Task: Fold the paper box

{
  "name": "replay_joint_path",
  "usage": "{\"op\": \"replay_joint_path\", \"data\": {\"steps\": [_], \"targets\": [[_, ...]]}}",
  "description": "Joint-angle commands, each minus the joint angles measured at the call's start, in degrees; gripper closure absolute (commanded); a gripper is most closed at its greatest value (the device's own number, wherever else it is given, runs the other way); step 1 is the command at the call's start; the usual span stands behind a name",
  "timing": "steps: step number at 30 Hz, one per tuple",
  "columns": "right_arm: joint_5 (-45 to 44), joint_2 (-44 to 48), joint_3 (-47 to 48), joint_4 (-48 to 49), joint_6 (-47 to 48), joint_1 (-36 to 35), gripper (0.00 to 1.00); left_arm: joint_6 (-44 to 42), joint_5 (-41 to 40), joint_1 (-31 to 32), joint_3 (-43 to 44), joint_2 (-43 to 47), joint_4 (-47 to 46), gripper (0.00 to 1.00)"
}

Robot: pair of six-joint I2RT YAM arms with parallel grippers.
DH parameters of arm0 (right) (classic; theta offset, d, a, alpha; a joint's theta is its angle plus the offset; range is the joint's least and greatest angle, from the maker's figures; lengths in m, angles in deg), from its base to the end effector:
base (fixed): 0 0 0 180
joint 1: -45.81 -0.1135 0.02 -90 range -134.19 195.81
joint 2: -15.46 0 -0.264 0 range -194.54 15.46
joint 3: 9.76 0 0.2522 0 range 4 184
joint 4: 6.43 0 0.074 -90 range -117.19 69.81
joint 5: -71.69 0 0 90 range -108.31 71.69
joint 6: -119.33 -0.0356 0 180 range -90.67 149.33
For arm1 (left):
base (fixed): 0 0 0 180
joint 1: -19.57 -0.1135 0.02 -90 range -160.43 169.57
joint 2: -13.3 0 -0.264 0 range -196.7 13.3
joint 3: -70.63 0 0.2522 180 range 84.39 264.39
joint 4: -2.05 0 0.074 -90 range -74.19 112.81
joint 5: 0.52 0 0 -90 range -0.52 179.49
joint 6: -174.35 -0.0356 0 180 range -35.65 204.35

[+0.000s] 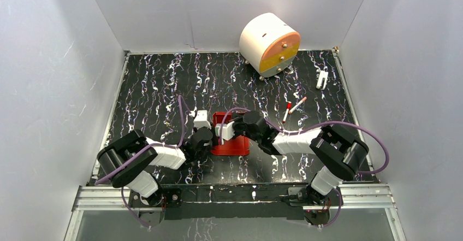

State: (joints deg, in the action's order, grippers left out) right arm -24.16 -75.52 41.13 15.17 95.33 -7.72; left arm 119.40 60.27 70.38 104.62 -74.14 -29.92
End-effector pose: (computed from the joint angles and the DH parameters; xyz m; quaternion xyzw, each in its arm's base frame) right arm 0.1939 0.2562 0.1803 -0.6852 0.4339 -0.1045 0.5756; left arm 0.1753 -0.1876 0.1362 -0.0310 0.8117 -0.2184 0.5408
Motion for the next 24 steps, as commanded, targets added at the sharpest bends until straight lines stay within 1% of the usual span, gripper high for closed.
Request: {"op": "replay_joint_path", "data": {"steps": [1,3,6,9,14,20,24], "targets": [[1.89,0.56,-2.43,4.46,0.27,-1.64,1.0,0.28,-4.35,0.43,1.54,0.71,-2.12,0.77],[1.4,0.41,-3.26,5.7,0.51,-1.83,1.0,1.01,-4.01,0.36,1.13,2.3,-1.33,0.74],[0.8,-0.02,-4.31,7.48,0.83,-2.07,1.0,2.58,-4.16,0.39,-0.21,5.61,-0.02,0.66],[-0.01,-0.55,-5.19,9.67,1.82,-2.18,1.0,3.04,-3.12,0.29,-1.07,9.34,2.4,0.62],[-0.82,-0.2,-5.44,9.8,2.8,-2.44,1.0,3.94,-1.22,-0.54,-3.61,16.33,4.4,0.52],[-1.69,0.18,-5.44,9.74,4.14,-3.38,1.0,5.13,1.73,-4.26,-3.9,24.1,9.37,0.47],[-2.15,0.1,-5.33,9.61,4.96,-3.79,1.0,3.14,4.31,-7.69,-1.94,25.06,12.11,0.47]]}}
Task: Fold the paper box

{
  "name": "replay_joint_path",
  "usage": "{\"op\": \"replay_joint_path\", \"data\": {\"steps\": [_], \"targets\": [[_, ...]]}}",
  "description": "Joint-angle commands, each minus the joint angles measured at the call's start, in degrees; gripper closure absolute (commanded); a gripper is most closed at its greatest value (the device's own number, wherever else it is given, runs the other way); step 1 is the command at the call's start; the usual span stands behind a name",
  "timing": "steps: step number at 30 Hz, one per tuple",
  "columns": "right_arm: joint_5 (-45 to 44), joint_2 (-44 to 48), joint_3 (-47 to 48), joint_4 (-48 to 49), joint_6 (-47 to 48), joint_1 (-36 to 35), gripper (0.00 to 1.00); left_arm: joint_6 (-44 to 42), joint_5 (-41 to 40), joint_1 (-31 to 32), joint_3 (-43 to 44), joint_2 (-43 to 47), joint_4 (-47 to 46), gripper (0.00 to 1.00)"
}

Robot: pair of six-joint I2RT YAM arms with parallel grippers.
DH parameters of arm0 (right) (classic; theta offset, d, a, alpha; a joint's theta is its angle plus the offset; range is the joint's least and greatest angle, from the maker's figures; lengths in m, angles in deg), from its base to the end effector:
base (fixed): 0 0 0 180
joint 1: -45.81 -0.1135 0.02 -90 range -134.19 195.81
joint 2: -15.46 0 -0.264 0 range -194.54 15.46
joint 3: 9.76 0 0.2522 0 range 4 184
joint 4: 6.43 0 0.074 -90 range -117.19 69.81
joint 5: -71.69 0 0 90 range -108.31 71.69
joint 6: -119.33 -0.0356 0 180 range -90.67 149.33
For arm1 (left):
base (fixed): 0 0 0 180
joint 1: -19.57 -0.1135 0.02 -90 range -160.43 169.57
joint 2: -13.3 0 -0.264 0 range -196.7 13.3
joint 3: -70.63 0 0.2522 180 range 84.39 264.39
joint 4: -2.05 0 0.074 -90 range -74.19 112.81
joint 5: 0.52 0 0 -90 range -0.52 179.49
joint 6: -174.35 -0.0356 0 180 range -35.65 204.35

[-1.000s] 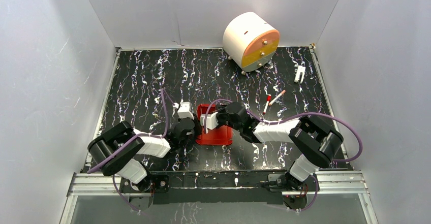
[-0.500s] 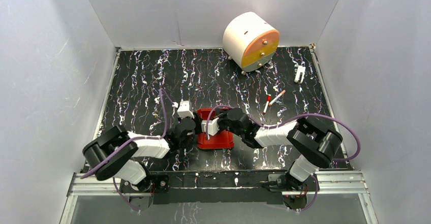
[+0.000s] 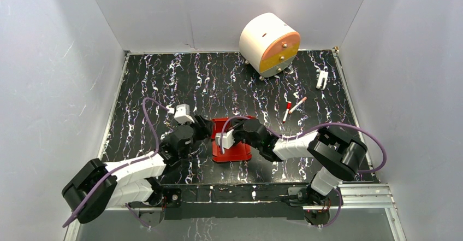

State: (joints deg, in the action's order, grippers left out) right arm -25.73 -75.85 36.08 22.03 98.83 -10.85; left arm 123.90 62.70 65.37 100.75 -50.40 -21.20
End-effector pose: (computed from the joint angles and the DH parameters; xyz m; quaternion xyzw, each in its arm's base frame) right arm 0.1728 0.2543 0.1657 -0.6979 0.3975 -0.1181 0.5840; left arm 0.1629 -0.1445 0.1917 -0.1074 0.7540 -0.2917 0.5787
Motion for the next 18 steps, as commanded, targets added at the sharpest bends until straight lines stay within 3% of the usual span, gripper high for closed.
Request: {"op": "replay_joint_path", "data": {"steps": [1,7,18], "targets": [[-0.56,0.36,-0.07,2.59,1.54,-0.72,1.0,-1.66,2.44,-3.51,2.33,0.8,3.94,0.47],[-0.66,0.25,0.18,1.52,2.76,-1.07,1.0,-2.86,8.28,-8.37,2.85,-2.3,2.87,0.51],[-2.3,-1.09,2.45,1.9,6.87,-1.08,1.0,-8.5,15.05,-8.98,4.44,-6.39,-0.12,0.79]]}}
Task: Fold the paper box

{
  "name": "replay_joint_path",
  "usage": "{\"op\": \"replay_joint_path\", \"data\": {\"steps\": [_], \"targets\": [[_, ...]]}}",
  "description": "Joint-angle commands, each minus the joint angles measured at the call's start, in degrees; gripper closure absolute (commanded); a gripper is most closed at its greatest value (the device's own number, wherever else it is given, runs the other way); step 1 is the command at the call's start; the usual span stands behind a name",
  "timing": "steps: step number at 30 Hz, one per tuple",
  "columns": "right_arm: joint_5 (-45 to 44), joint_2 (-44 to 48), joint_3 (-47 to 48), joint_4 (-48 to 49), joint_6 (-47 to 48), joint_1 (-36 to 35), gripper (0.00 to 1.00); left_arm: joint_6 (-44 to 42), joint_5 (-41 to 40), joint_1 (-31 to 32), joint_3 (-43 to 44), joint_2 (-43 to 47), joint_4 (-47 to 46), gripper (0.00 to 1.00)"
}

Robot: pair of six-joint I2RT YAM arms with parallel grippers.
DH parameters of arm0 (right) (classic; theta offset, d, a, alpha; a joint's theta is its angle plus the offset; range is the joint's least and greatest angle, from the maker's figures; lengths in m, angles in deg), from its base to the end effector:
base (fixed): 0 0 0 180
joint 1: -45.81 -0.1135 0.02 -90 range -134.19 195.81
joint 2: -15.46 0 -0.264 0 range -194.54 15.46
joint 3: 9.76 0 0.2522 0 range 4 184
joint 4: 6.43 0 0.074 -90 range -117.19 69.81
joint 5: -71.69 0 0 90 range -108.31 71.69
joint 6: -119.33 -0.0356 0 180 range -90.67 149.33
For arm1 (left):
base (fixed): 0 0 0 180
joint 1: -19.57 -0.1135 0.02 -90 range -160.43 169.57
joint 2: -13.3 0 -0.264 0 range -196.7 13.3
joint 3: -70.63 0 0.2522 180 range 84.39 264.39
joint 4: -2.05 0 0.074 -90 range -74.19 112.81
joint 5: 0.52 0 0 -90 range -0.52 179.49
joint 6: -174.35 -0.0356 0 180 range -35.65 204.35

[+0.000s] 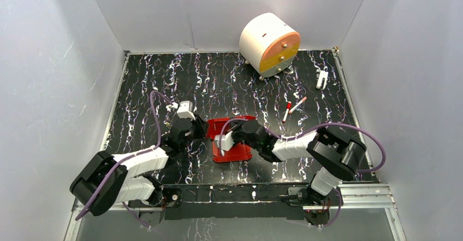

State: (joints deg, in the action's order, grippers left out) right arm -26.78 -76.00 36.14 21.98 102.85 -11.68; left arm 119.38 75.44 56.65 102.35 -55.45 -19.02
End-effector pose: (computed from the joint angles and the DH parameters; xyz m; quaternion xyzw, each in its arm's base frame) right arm 0.1698 0.2566 0.1651 -0.7120 0.3726 -0.1414 0.5781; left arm 0.1887 -0.1318 0.1778 -0.0594 0.7936 -0.2728 0.5405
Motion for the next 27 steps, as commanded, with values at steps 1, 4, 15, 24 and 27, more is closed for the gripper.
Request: {"op": "replay_joint_path", "data": {"steps": [1,4,15,24,27], "targets": [[-1.49,-1.21,2.73,2.01,3.39,-0.25,1.0,-4.63,2.01,-0.25,3.16,-1.91,-2.47,0.82],[-1.67,-1.84,3.75,2.58,5.18,-0.16,1.0,-7.52,1.12,-0.25,3.99,-3.07,-3.57,0.94],[-0.49,-3.53,6.75,5.19,8.49,1.16,1.0,-18.51,-0.25,0.1,5.67,-5.97,-11.25,1.0],[1.07,-6.75,-0.64,19.84,9.19,1.11,1.0,-21.85,-4.68,8.45,0.29,-8.19,-20.14,1.0],[1.26,-7.06,-2.56,22.53,8.62,0.75,1.0,-20.3,-6.1,9.68,-0.21,-9.88,-20.73,1.0]]}}
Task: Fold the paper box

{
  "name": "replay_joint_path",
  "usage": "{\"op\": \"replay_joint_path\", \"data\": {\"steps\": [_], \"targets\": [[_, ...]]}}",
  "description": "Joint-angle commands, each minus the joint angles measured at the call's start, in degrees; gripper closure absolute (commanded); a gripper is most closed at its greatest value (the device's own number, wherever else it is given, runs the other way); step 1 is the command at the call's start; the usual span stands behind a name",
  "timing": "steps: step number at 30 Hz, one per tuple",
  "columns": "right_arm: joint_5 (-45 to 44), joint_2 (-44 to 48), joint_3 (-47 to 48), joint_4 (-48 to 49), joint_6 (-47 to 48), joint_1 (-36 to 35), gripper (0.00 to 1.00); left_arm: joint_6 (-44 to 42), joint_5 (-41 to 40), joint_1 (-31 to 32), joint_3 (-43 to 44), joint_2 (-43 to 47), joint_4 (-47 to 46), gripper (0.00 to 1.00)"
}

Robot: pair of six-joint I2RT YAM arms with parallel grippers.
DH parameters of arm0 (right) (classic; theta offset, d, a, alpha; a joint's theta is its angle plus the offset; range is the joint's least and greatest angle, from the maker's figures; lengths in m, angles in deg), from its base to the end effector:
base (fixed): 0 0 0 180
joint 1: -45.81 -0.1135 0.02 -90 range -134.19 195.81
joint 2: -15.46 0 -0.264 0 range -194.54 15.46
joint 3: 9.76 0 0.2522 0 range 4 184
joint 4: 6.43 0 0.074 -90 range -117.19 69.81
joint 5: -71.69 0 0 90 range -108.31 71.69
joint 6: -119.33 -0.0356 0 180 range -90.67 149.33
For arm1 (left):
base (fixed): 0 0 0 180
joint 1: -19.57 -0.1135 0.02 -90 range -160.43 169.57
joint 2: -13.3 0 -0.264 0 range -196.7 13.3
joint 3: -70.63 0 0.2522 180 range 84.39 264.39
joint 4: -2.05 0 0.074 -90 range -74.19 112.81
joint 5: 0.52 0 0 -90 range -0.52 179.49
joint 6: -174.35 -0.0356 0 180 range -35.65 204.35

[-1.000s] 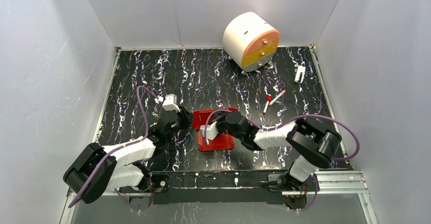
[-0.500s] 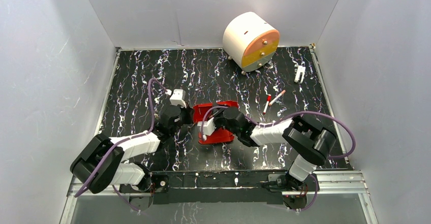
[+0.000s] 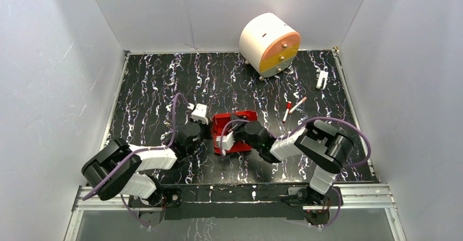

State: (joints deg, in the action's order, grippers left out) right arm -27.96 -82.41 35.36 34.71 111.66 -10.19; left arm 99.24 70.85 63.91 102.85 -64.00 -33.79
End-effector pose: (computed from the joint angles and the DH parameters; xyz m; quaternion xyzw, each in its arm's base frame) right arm 0.1815 0.2584 0.1523 -0.7028 0.3244 -0.2069 0.5983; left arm 0.1842 -0.1641 0.1752 0.0897 0.7537 -0.2087 0.6167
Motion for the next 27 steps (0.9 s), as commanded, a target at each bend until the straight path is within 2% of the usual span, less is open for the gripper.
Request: {"op": "replay_joint_path", "data": {"steps": [1,8,18,20,24,27], "targets": [[2.33,-0.7,-2.2,10.07,-0.17,-0.95,1.0,0.4,-1.98,2.68,-0.9,-1.56,-6.14,1.0],[0.78,-3.11,-6.11,19.21,2.65,-3.03,1.0,-0.43,-5.91,7.67,-2.68,-1.2,-7.55,1.0],[-3.84,-10.48,-9.39,32.68,8.23,-6.13,1.0,1.1,-7.96,10.59,-3.94,-1.75,-8.9,1.0],[-4.58,-11.82,-9.91,34.86,9.61,-6.59,1.0,0.99,-9.41,10.59,-4.68,0.48,-8.93,0.94],[-5.43,-12.26,-10.08,35.42,11.11,-6.92,1.0,-1.09,-8.62,10.46,-5.93,7.29,-8.67,0.73],[-5.7,-12.18,-9.92,34.74,11.2,-6.92,1.0,-2.51,-6.89,9.98,-6.3,12.38,-7.67,0.64]]}}
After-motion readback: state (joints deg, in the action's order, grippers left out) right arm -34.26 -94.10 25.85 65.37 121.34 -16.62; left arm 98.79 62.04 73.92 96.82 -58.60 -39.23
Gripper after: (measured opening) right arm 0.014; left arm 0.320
